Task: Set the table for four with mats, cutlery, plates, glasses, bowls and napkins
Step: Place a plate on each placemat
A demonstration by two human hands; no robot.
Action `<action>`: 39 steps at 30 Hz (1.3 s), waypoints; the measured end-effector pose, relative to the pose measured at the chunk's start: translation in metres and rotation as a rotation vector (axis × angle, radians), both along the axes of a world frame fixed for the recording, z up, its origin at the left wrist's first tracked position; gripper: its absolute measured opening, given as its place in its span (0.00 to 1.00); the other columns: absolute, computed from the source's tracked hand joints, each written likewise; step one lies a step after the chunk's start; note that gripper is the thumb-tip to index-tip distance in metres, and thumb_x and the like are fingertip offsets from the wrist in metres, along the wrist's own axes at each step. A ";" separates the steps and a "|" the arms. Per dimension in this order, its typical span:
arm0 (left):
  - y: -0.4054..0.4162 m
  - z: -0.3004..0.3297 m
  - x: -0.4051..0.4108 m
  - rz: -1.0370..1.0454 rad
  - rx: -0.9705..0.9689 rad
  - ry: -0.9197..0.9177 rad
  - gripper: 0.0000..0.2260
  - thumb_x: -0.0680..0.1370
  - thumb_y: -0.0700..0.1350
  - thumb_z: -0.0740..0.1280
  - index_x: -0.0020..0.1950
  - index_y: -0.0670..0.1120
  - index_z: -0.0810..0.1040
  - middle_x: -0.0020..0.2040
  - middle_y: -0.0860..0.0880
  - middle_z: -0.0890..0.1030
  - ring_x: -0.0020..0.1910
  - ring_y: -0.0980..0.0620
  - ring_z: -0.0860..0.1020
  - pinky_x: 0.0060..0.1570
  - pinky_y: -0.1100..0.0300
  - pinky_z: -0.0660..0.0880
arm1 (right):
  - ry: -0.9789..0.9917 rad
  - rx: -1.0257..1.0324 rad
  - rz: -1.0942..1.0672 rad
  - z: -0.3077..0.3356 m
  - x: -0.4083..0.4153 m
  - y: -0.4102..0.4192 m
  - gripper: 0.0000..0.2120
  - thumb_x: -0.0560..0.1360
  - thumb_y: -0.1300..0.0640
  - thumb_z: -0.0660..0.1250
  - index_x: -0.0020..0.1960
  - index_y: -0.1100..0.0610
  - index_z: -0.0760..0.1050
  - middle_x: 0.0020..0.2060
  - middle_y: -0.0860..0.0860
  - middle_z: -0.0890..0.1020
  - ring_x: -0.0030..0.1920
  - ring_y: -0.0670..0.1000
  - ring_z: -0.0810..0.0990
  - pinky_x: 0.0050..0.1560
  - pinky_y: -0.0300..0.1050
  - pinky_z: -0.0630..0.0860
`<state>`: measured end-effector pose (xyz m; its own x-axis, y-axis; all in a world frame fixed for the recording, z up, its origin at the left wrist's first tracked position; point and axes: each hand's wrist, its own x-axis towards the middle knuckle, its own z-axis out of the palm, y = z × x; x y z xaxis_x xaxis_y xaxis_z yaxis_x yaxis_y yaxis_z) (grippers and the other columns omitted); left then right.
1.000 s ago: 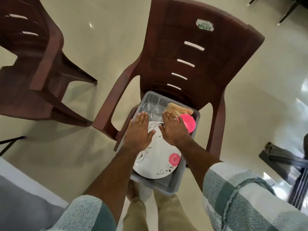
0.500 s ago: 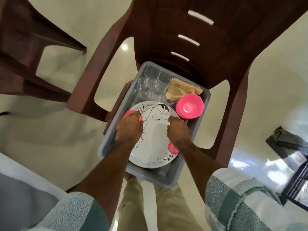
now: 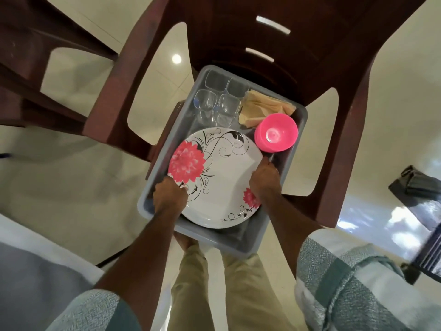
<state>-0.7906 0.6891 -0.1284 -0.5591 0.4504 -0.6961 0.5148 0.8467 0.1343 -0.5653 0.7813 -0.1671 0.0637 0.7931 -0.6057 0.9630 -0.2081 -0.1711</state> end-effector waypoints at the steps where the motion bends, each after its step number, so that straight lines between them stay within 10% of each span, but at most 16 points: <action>1: 0.000 -0.003 -0.001 0.050 0.018 -0.030 0.20 0.75 0.50 0.74 0.62 0.41 0.78 0.57 0.39 0.83 0.56 0.36 0.81 0.55 0.46 0.80 | 0.002 -0.011 -0.017 -0.003 -0.001 0.002 0.26 0.79 0.61 0.64 0.74 0.65 0.59 0.64 0.63 0.74 0.64 0.62 0.75 0.63 0.52 0.73; 19: -0.007 -0.026 -0.004 0.639 0.202 -0.211 0.12 0.81 0.42 0.64 0.64 0.43 0.77 0.59 0.42 0.82 0.54 0.41 0.80 0.52 0.50 0.77 | 0.124 -0.028 -0.262 -0.026 -0.001 0.018 0.26 0.72 0.67 0.66 0.69 0.63 0.67 0.64 0.62 0.75 0.64 0.64 0.76 0.65 0.57 0.75; 39: -0.008 0.041 -0.016 0.374 0.329 -0.143 0.10 0.83 0.37 0.59 0.64 0.43 0.70 0.55 0.40 0.80 0.48 0.44 0.77 0.43 0.53 0.71 | 0.212 0.138 -0.290 0.042 -0.007 0.016 0.20 0.77 0.67 0.59 0.68 0.59 0.69 0.59 0.60 0.78 0.60 0.64 0.78 0.60 0.62 0.78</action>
<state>-0.8070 0.6816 -0.0871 -0.6335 0.4462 -0.6322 0.1423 0.8703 0.4716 -0.5722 0.7971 -0.1246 0.1820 0.8354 -0.5187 0.8077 -0.4278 -0.4057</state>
